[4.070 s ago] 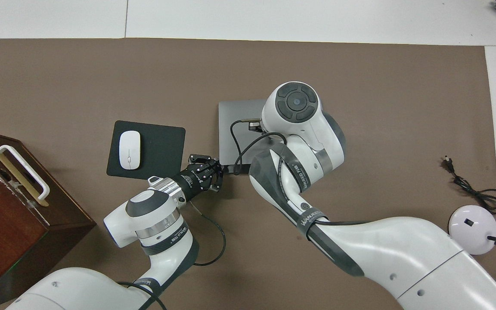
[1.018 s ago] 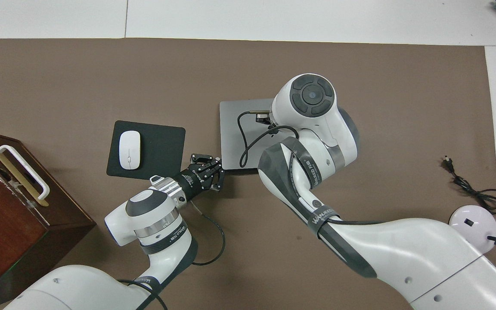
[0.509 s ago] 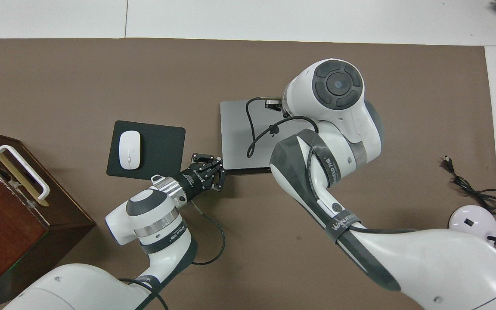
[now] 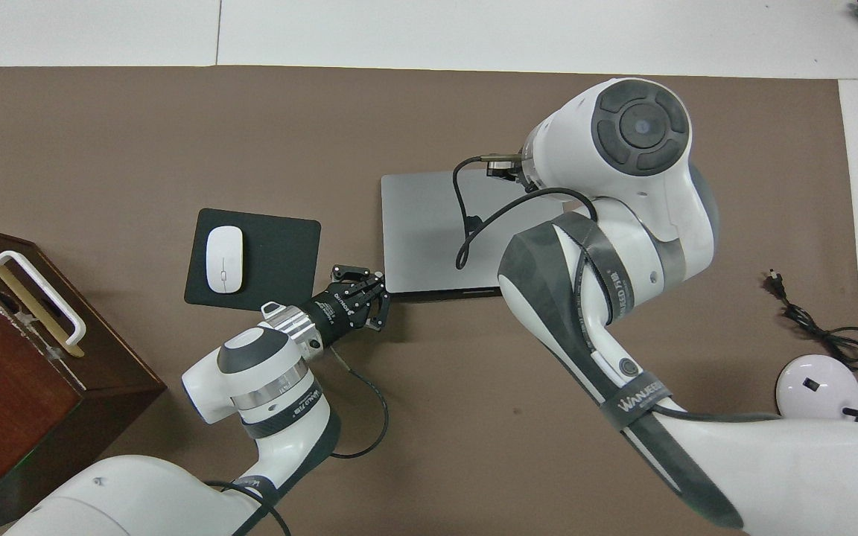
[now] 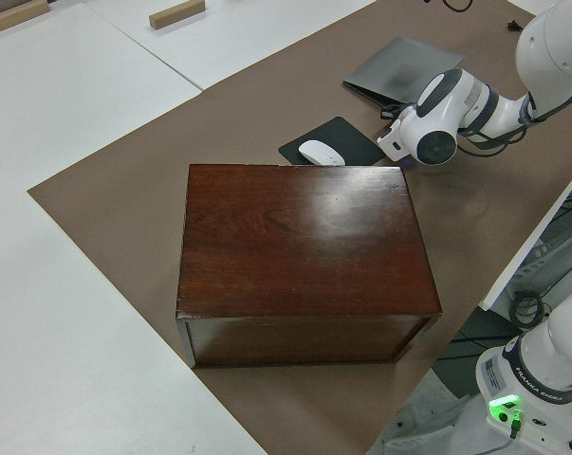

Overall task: Close laptop with both arms
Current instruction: 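Lift the right gripper off the closed laptop and draw it back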

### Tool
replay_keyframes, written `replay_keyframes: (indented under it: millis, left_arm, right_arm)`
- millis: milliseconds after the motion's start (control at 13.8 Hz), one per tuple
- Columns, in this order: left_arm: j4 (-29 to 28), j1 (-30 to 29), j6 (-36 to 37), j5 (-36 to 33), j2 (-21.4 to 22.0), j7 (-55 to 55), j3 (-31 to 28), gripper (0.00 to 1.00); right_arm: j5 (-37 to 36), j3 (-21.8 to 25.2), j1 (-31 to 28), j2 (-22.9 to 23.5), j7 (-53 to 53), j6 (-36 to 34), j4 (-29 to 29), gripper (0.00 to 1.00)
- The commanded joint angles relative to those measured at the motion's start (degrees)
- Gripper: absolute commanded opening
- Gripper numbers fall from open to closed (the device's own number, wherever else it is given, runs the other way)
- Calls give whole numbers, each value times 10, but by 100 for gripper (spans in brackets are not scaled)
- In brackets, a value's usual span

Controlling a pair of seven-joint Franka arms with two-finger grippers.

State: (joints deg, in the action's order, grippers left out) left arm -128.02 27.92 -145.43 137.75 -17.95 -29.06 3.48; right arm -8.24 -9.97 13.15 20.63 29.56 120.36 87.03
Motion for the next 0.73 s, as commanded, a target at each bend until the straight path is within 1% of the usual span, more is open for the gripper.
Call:
replay_keyframes:
  millis: [0,218,654]
  left_arm:
    - [1,-7,18,10,-27,23,0,0]
    - [-6,-15,26,10,-24,29,0,0]
    - [-15,-27,38,9,-17,29,0,0]
  right_arm:
    - [4,-2,-21,-22,-44,-36,-7,0]
    - [9,-3,-47,-43,-95,-64,-11,0]
    - [11,-3,-84,-85,-152,-124,-11,0]
